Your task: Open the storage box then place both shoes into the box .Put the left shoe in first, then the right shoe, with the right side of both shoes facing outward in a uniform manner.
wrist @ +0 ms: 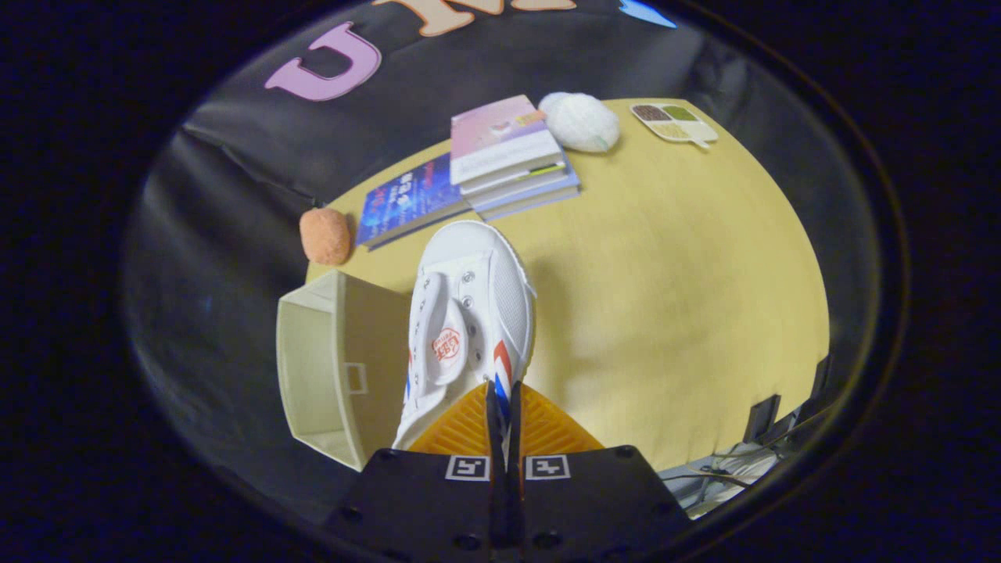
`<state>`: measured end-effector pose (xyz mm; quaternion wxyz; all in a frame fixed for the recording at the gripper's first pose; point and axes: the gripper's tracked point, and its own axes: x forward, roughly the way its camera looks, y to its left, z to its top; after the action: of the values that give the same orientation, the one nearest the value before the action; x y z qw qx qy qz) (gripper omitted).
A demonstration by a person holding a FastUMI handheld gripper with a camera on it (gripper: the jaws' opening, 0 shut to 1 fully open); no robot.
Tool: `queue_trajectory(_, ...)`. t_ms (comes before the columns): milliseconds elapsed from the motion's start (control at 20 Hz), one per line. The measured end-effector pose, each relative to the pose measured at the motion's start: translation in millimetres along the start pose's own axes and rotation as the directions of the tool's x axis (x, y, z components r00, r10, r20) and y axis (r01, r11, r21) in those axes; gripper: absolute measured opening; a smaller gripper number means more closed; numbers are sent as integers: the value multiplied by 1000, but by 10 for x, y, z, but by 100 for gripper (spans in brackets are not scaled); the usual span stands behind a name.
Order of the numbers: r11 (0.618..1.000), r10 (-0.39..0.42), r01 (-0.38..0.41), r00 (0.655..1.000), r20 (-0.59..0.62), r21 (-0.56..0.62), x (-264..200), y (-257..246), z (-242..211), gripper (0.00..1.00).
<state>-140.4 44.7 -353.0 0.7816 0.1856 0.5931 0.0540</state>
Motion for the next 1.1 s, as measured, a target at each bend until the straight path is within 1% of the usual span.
queue_trajectory(100,998,47,-45,998,39,-40,-135,417,88,3)
queue_trajectory(250,989,113,-108,993,46,-100,-225,1003,62,3)
queue_trajectory(350,982,149,-143,988,35,-125,-172,1334,-29,3)
queue_trajectory(450,977,160,-158,987,3,-145,-36,1550,-178,3)
queue_trajectory(550,974,154,-156,988,-29,-161,119,1692,-346,3)
queue_trajectory(700,975,131,-138,990,-50,-174,329,1764,-505,3)
queue_trajectory(900,978,103,-109,994,-45,-176,494,1782,-572,3)
queue_trajectory(1100,982,90,-91,996,-15,-164,565,1792,-534,3)
